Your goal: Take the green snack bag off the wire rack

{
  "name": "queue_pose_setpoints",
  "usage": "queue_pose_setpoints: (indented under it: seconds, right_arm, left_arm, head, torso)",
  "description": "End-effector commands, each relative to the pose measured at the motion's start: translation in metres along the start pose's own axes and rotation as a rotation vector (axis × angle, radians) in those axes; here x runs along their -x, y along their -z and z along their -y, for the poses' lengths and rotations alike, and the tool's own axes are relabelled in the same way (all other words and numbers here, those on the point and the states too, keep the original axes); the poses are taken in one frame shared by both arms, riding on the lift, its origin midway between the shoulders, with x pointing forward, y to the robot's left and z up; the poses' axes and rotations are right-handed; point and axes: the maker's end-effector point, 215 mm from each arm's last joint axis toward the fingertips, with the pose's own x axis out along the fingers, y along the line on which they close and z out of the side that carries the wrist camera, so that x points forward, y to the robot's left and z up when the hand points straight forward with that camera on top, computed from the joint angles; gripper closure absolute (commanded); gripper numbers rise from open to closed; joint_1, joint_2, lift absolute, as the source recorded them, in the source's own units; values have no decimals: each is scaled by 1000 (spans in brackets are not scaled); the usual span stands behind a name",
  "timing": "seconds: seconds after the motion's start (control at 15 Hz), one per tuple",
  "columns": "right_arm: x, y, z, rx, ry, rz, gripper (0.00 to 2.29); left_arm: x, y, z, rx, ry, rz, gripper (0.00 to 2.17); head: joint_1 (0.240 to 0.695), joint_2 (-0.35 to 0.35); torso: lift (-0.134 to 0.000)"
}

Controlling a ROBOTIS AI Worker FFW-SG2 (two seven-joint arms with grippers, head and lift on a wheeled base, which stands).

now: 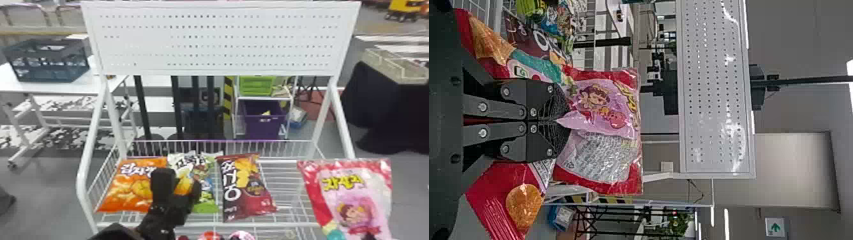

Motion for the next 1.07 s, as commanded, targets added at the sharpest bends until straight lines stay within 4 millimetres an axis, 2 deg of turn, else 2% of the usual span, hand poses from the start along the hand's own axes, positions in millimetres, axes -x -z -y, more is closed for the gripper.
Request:
queue_pose_setpoints:
  seconds: [0.0, 0.13, 0.33, 0.53, 0.6, 0.73, 1.0]
  right_arm:
    - [0, 0, -1, -1, -1, 0, 2175]
    - [1, 0, 0, -2, 0, 0, 2175]
    - [0, -2, -1, 0, -3, 2, 2175]
    - [1, -2, -1, 1, -5, 1, 2175]
    - [1, -3, -2, 2, -7, 2, 2175]
    - [1, -5, -2, 2, -8, 5, 2175]
    - [1, -5, -2, 3, -9, 5, 2175]
  left_arm:
    - [3, 0, 0, 1, 5, -10, 2142]
    - [10, -14, 9, 3, 21, 21, 2142]
    - [22, -29, 3, -2, 15, 49, 2142]
    - [49, -53, 0, 18, 24, 105, 2142]
    - [65, -68, -1, 31, 27, 139, 2142]
    - [101, -88, -17, 46, 10, 194, 2142]
    - [186, -94, -74, 87, -89, 295, 2142]
  head:
    - [499, 0]
    - [499, 0]
    - [499, 0]
    - [499, 0]
    - [499, 0]
    - [499, 0]
    - [499, 0]
  torso:
    - [0]
    - [0]
    - [0]
    - [0]
    - [0]
    - [0]
    - [0]
